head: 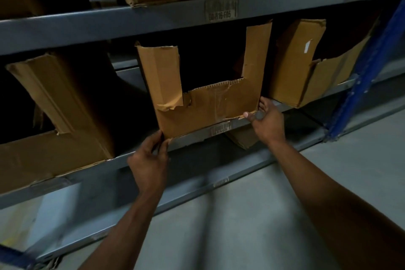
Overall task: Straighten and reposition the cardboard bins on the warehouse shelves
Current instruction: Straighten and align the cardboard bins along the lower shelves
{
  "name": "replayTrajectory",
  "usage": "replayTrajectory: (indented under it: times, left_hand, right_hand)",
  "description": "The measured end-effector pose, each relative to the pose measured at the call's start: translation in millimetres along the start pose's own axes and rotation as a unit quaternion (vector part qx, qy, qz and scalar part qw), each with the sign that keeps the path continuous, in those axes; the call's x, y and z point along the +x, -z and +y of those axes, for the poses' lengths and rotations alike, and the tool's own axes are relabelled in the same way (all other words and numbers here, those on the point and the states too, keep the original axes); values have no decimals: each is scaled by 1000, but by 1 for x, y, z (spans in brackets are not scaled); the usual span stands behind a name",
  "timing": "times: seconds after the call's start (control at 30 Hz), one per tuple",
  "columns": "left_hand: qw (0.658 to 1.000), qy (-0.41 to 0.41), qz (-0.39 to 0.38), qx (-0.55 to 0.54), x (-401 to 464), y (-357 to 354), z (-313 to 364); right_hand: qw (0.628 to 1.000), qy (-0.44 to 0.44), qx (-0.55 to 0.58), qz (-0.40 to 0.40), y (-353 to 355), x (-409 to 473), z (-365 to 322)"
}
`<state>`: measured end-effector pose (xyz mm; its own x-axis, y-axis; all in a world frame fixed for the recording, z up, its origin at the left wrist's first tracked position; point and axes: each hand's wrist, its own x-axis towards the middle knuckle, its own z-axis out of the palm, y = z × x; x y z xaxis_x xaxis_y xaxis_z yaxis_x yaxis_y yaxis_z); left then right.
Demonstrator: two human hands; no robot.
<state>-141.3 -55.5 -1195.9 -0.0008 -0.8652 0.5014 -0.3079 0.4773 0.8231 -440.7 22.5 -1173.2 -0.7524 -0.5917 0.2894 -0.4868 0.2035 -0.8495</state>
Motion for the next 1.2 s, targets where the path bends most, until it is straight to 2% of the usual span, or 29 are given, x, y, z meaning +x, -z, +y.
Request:
replayTrajectory:
  times: [0.07, 0.17, 0.3, 0.43, 0.6, 0.77, 1.0, 1.2]
  left_hand:
    - [999, -30, 29, -9, -18, 0, -9]
    - [996, -89, 10, 8, -38, -4, -16]
    - [995, -97, -23, 4, -55, -13, -9]
    - [994, -71, -88, 12, -58, -13, -14]
    - [992, -75, -100, 19, -54, -13, -22]
    - [985, -61, -137, 80, -56, -16, -13]
    - [980, -34, -146, 130, -58, -19, 1]
    - [973, -32, -152, 172, -54, -11, 9]
  right_hand:
    - [998, 18, -5, 53, -5, -11, 6]
    - [996, 24, 6, 83, -13, -26, 24]
    - [999, 0, 23, 41, -13, -30, 27]
    - [999, -5, 41, 20, -9, -23, 25]
    - [1000, 2, 22, 5, -10, -22, 32]
    - [999, 11, 9, -31, -3, -21, 27]
    - [995, -2, -21, -93, 12, -12, 24]
    - [995, -11, -23, -96, 15, -12, 15]
